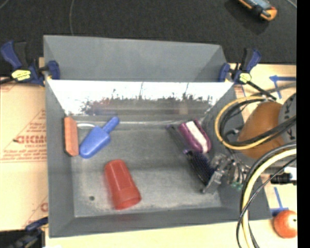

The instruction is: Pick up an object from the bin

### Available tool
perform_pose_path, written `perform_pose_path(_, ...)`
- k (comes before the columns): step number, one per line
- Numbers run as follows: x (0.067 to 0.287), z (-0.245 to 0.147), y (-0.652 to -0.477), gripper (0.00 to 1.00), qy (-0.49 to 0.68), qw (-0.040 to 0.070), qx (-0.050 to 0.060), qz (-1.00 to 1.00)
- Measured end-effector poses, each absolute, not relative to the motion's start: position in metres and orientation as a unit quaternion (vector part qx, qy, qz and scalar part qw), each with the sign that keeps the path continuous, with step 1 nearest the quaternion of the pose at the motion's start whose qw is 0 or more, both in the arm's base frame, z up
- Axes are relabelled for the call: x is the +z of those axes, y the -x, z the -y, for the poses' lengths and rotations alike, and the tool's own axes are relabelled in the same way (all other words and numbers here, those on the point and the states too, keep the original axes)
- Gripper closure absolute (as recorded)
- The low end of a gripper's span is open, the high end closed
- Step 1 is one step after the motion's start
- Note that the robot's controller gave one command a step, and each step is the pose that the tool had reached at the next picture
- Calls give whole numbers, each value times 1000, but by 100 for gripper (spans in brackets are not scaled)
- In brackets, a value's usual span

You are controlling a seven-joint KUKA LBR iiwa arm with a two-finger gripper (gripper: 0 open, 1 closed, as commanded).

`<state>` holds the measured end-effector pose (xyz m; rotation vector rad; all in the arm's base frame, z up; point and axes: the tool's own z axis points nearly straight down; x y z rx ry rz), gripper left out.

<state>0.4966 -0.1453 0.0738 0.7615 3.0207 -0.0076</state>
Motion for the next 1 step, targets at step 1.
perform_pose_path(1,74,145,-497,100,-244,13,-2,-970)
